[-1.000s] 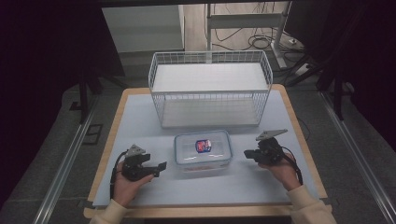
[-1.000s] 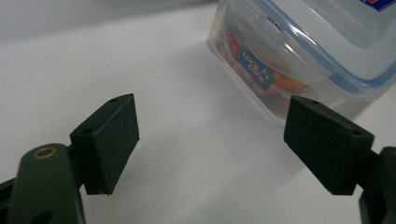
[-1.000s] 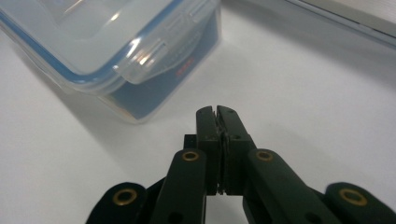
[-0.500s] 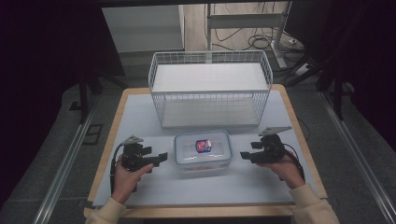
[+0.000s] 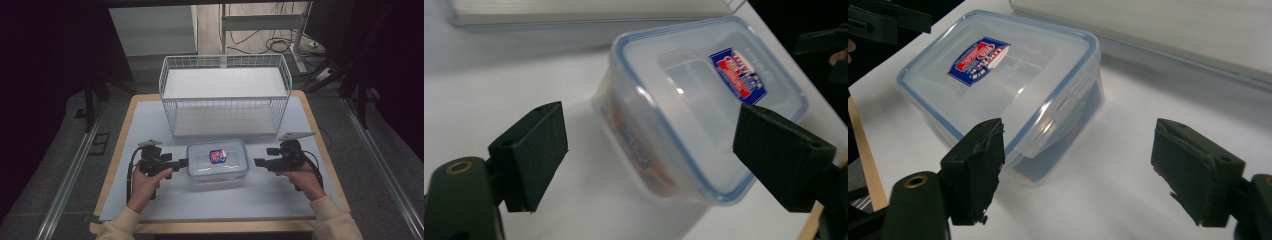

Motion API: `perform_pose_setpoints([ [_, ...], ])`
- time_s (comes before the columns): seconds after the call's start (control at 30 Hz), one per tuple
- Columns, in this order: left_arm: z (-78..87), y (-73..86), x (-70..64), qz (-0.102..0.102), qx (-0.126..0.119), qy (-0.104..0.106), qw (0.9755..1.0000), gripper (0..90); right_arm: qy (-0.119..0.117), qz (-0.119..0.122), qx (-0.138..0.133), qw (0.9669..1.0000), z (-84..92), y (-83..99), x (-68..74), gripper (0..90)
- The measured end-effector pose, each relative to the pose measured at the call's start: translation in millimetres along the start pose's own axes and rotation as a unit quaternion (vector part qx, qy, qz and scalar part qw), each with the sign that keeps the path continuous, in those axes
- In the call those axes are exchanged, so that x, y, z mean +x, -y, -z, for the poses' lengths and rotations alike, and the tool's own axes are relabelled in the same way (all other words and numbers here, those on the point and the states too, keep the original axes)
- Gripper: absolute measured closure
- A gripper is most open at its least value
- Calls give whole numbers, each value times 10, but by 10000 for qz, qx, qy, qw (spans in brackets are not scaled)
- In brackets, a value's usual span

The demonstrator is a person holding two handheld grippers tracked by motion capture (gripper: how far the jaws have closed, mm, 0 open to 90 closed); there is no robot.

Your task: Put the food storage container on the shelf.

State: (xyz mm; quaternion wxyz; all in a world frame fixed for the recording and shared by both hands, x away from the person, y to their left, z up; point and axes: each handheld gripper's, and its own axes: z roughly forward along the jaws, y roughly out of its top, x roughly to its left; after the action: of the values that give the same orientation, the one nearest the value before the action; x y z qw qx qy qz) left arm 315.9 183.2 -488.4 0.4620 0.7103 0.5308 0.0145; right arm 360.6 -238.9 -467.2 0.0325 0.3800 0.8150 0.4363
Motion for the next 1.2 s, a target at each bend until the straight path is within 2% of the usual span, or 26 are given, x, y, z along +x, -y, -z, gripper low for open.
perform_pose_setpoints([
  [0.17, -128, -52, -8, 171, 81, 235, 9995, 134, -23, 63, -32, 10000, -25, -13, 28, 193],
  [0.27, -189, -43, 10, 269, 184, 291, 9990, 126, -34, 33, -51, 10000, -50, -14, 27, 181],
  [0.37, -234, 3, 55, 520, 279, 508, 9970, 123, -56, -36, -49, 10000, -66, -16, 33, 179],
  [0.5, -297, 31, 65, 583, 407, 553, 9959, 122, -77, -25, -53, 10000, -77, -19, 48, 169],
  [0.57, -336, 48, 67, 675, 465, 679, 9943, 123, -72, -29, -54, 10000, -78, -20, 51, 169],
  [0.73, -394, 77, 62, 724, 572, 735, 9930, 142, -117, -151, -40, 9998, -91, -23, 26, 165],
  [0.77, -412, 86, 62, 762, 607, 836, 9917, 148, -166, -230, -38, 9996, -107, -23, 13, 159],
  [0.93, -429, 95, 45, 805, 657, 968, 9899, 188, -299, -370, -11, 9989, -154, -28, 6, 149],
  [0.97, -427, 94, 40, 812, 657, 954, 9899, 186, -374, -452, 29, 9983, -188, -32, 7, 147],
  [1.07, -410, 90, 38, 807, 615, 924, 9905, 224, -425, -505, 66, 9978, -230, -38, 5, 147],
  [1.1, -393, 82, 31, 781, 589, 885, 9913, 238, -473, -607, 87, 9970, -276, -49, 0, 153],
  [1.2, -393, 84, 33, 784, 584, 891, 9912, 240, -556, -708, 132, 9959, -324, -65, -12, 156],
])
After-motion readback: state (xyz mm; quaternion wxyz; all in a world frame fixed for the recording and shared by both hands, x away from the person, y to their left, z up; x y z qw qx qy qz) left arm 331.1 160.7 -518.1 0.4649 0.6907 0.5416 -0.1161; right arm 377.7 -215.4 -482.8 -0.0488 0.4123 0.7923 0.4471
